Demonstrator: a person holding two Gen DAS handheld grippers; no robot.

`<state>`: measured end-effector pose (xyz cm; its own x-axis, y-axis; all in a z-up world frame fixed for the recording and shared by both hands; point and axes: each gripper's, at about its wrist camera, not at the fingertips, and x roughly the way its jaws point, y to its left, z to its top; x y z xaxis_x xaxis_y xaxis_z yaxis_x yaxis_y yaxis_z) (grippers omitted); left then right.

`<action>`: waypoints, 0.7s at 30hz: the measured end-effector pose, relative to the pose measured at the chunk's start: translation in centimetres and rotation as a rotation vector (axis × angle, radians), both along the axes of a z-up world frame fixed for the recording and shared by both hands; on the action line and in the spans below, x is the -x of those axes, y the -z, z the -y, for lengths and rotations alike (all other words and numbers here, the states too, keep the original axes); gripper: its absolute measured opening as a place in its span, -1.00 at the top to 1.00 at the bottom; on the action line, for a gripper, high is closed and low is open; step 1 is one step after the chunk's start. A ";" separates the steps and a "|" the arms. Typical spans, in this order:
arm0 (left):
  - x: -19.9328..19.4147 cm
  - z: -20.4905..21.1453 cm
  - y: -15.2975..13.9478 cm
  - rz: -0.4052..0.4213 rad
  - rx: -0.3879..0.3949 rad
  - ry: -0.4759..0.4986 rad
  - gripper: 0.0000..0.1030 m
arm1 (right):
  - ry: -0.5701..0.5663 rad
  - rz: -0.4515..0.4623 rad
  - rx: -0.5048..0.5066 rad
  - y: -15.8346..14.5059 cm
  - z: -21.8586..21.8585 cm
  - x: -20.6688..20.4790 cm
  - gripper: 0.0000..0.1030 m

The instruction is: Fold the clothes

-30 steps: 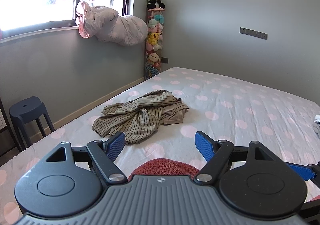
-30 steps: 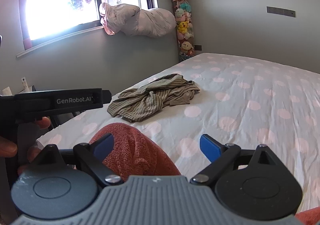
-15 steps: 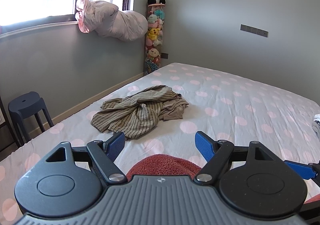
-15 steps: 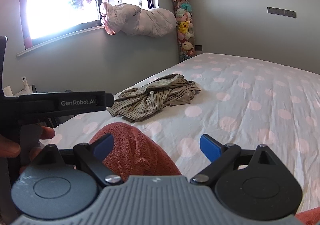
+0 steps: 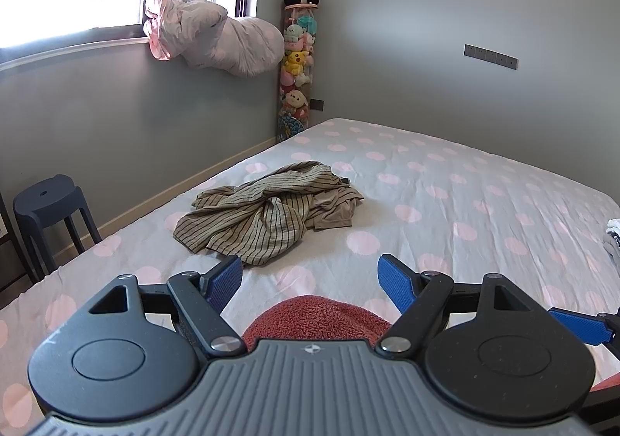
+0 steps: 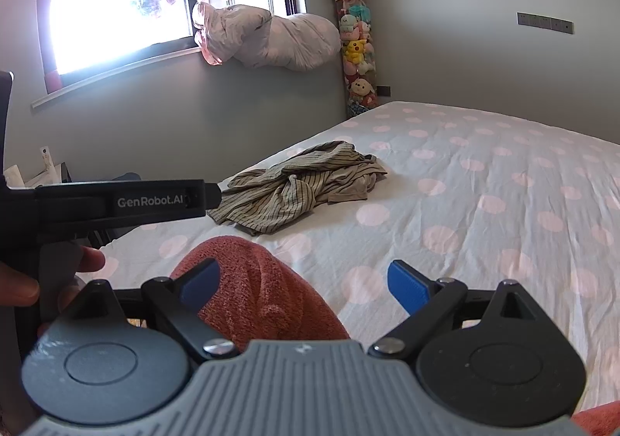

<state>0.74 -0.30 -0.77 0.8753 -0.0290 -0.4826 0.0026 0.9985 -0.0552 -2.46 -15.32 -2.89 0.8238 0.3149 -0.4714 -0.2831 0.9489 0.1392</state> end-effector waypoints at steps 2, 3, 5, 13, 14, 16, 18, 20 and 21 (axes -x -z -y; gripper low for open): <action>0.0 0.0 0.1 0.000 0.001 0.000 -0.48 | 0.001 -0.001 0.001 0.1 -0.1 0.0 -0.84; 0.0 0.0 0.1 -0.002 0.001 0.001 -0.48 | 0.001 -0.002 0.001 0.1 -0.1 -0.1 -0.84; 0.0 0.0 0.2 -0.007 0.001 0.003 -0.48 | 0.002 -0.004 0.002 0.2 -0.1 -0.1 -0.84; -0.1 -0.1 0.2 -0.013 0.003 0.006 -0.48 | 0.003 -0.011 0.004 0.4 -0.1 -0.4 -0.84; -0.1 -0.1 0.2 -0.013 0.004 0.007 -0.48 | 0.001 -0.012 0.003 0.5 -0.1 -0.4 -0.84; -0.1 -0.1 0.3 -0.014 0.004 0.008 -0.48 | -0.002 -0.013 0.003 0.5 0.0 -0.4 -0.84; -0.2 -0.2 0.3 -0.015 0.004 0.009 -0.48 | -0.006 -0.012 0.001 0.5 0.0 -0.4 -0.84; -0.2 -0.1 0.4 -0.018 0.003 0.009 -0.48 | -0.011 -0.015 -0.003 0.6 0.1 -0.4 -0.84; -0.3 -0.1 0.5 -0.019 0.003 0.009 -0.48 | -0.013 -0.017 -0.005 0.6 0.1 -0.4 -0.84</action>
